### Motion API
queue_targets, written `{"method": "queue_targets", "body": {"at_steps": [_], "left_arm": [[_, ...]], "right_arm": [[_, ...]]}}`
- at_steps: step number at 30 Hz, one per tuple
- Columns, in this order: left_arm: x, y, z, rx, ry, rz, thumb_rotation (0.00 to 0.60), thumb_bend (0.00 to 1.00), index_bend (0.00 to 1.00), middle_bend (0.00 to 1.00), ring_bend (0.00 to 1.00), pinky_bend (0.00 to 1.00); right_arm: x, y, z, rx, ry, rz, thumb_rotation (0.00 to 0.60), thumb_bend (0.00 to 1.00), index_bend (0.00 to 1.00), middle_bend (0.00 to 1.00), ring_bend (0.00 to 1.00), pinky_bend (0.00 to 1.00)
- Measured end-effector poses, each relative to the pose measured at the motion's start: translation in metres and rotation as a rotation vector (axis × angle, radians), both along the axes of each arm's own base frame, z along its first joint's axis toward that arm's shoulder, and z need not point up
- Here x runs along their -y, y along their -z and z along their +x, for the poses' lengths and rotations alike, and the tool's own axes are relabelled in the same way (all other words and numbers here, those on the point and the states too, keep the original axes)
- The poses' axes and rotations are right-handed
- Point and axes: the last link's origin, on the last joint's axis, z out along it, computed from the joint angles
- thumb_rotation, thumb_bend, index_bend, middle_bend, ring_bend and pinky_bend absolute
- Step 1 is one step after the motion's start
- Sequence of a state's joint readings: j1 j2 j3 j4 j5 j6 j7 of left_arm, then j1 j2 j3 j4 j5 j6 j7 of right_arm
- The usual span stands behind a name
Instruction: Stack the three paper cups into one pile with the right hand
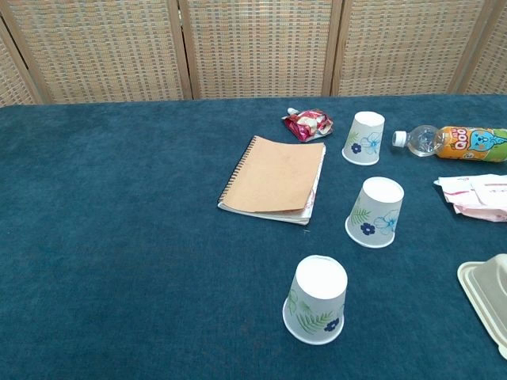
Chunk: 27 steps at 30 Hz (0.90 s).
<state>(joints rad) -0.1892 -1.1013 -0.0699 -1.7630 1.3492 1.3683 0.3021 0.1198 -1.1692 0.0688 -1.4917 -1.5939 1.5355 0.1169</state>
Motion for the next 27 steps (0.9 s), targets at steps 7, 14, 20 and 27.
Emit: {"method": "queue_targets", "body": {"at_steps": [7,14,20,27], "left_arm": [[0.0004,0.0001,0.0007,0.0,0.003,0.002,0.6,0.0,0.0,0.0,0.0,0.02],[0.0008,-0.0009,0.0013,0.01,0.008,0.007,0.6,0.0,0.0,0.0,0.0,0.02],[0.0007,-0.0023,0.0006,0.015,0.009,0.013,0.6,0.0,0.0,0.0,0.0,0.02],[-0.0004,-0.0024,0.0001,0.014,0.009,0.014,0.6,0.0,0.0,0.0,0.0,0.02]], "right_arm": [[-0.0001,0.0004,-0.0003,0.012,-0.001,0.005,0.6,0.0,0.12,0.0,0.0,0.0],[-0.0017,-0.0005,0.0018,0.023,-0.015,0.0,0.6,0.0,0.12,0.0,0.0,0.0],[-0.0015,0.0007,0.0023,0.034,-0.018,0.005,0.6,0.0,0.16,0.0,0.0,0.0],[-0.0009,0.0003,0.0034,0.044,-0.031,-0.005,0.6,0.03,0.2,0.0,0.0,0.0]]}}
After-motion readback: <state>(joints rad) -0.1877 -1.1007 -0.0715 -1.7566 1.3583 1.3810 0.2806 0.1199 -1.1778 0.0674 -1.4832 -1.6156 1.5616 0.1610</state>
